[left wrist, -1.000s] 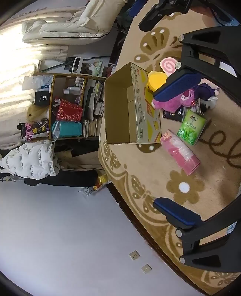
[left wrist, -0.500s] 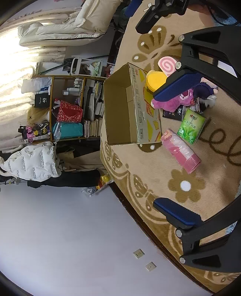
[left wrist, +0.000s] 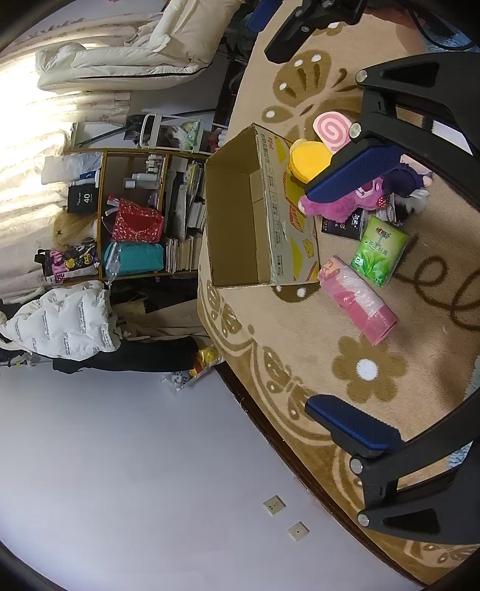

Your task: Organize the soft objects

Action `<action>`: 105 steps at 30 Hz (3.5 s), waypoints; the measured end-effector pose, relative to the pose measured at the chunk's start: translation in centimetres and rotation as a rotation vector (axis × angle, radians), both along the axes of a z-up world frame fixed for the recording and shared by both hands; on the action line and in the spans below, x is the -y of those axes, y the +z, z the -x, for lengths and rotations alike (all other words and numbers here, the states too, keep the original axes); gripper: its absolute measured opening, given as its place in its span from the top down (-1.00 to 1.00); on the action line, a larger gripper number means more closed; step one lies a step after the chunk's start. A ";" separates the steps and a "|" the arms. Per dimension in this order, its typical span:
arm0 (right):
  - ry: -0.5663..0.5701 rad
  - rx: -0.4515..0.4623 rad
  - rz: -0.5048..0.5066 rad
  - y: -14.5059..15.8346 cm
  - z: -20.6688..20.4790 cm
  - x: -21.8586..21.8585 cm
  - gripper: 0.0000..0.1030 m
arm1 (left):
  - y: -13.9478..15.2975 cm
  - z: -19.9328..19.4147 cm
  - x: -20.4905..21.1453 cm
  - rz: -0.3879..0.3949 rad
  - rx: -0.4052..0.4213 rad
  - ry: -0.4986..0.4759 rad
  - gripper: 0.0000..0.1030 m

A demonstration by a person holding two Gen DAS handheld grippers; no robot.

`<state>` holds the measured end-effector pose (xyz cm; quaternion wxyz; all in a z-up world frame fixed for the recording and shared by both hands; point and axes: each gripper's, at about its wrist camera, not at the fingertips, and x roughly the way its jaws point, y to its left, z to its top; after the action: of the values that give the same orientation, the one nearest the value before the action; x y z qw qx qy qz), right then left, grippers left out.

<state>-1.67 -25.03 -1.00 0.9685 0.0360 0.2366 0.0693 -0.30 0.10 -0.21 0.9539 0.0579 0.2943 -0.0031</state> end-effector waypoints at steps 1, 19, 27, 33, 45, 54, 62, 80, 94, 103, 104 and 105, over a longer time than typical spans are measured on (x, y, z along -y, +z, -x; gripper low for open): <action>-0.002 0.000 -0.004 0.0 0.0 0.1 -1.00 | 0.0 0.0 0.1 -0.001 0.000 -0.002 -0.99; 0.004 0.001 0.005 0.0 0.2 0.5 -1.00 | 0.0 0.0 -0.1 -0.004 0.003 -0.006 -0.99; 0.006 -0.002 0.006 0.0 0.1 0.4 -1.00 | 0.0 0.0 -0.2 0.000 0.006 -0.003 -0.99; 0.007 -0.003 0.011 0.0 0.1 0.3 -1.00 | 0.1 0.1 -0.3 0.004 0.007 -0.002 -0.99; 0.013 -0.004 0.024 -0.5 -0.1 -0.9 -1.00 | 0.3 0.1 -0.2 0.004 0.009 -0.002 -0.99; 0.014 -0.005 0.026 -0.5 0.0 -0.9 -1.00 | 0.3 0.1 -0.2 0.004 0.009 -0.005 -0.99; 0.014 -0.005 0.027 -0.5 0.0 -0.9 -1.00 | 0.3 0.2 -0.1 0.002 0.010 -0.003 -0.99; 0.018 -0.044 0.016 -1.2 0.1 -0.8 -1.00 | -0.1 0.0 0.0 0.012 -0.018 -0.013 -0.99; 0.063 -0.120 0.016 -1.3 -1.4 -1.1 -1.00 | -0.3 -2.4 0.6 0.016 -0.119 -0.053 -0.99; 0.102 -0.176 -0.025 -1.9 -3.6 -1.8 -1.00 | -1.4 -6.1 0.2 0.047 -0.278 -0.082 -0.99; 0.105 -0.185 -0.031 -2.0 -4.0 -1.8 -1.00 | -1.5 -6.4 0.0 0.046 -0.290 -0.081 -0.99; 0.108 -0.194 -0.037 -2.1 -4.5 -1.9 -1.00 | -1.6 -6.8 -0.3 0.046 -0.305 -0.078 -0.99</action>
<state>2.78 -23.14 -3.12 0.9350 0.0475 0.3296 0.1222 6.55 0.38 -1.84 0.8983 0.0462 0.4334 -0.0555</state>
